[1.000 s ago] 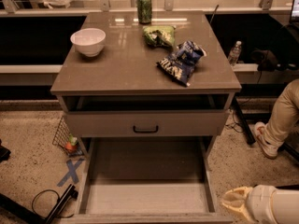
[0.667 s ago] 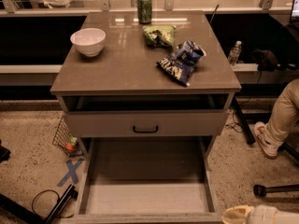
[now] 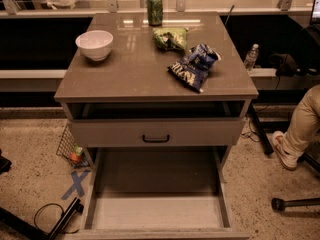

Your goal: Close middle drawer

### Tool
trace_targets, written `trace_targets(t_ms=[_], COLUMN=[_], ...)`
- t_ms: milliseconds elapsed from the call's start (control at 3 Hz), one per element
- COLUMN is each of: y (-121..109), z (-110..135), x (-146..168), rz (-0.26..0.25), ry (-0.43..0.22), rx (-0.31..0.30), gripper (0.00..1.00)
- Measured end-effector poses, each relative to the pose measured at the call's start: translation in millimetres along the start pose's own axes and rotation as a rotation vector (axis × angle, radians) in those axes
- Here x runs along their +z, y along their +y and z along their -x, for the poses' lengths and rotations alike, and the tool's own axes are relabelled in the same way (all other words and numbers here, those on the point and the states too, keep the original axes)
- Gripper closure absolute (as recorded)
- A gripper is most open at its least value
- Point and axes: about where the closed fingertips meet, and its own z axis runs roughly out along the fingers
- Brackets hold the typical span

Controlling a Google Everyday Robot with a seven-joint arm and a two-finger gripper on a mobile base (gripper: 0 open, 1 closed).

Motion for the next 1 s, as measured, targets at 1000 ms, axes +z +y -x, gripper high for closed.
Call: trace_targets(t_ms=[1000], y=[-21], z=[-28], x=[78], rz=[0.129], ry=[-0.144], rx=[0.134], gripper=[1.0])
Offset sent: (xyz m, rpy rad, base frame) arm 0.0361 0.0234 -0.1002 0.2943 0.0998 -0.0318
